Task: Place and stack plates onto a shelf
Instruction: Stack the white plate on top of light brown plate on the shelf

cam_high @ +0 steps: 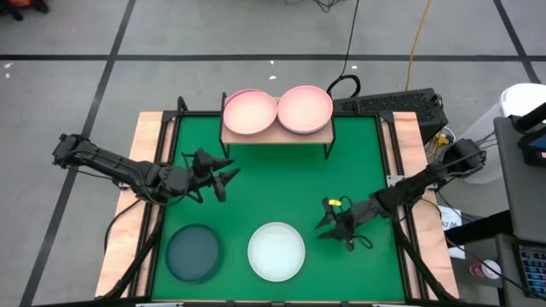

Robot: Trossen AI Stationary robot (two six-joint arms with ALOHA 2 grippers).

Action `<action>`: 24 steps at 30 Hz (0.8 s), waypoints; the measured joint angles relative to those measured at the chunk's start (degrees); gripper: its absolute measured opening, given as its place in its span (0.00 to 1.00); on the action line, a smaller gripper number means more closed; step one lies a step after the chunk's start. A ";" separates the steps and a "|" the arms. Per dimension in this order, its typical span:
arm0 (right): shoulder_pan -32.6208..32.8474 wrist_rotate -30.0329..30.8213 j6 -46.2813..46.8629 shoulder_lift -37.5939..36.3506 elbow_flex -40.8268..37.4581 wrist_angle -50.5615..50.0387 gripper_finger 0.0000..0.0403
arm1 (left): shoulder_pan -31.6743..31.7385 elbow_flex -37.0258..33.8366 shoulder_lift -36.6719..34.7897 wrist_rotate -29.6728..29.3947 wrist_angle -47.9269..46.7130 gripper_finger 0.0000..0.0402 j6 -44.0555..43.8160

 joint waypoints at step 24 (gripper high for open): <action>4.41 4.76 -8.16 25.56 13.75 2.29 0.35 | 0.57 0.00 0.02 1.12 0.03 0.48 -1.65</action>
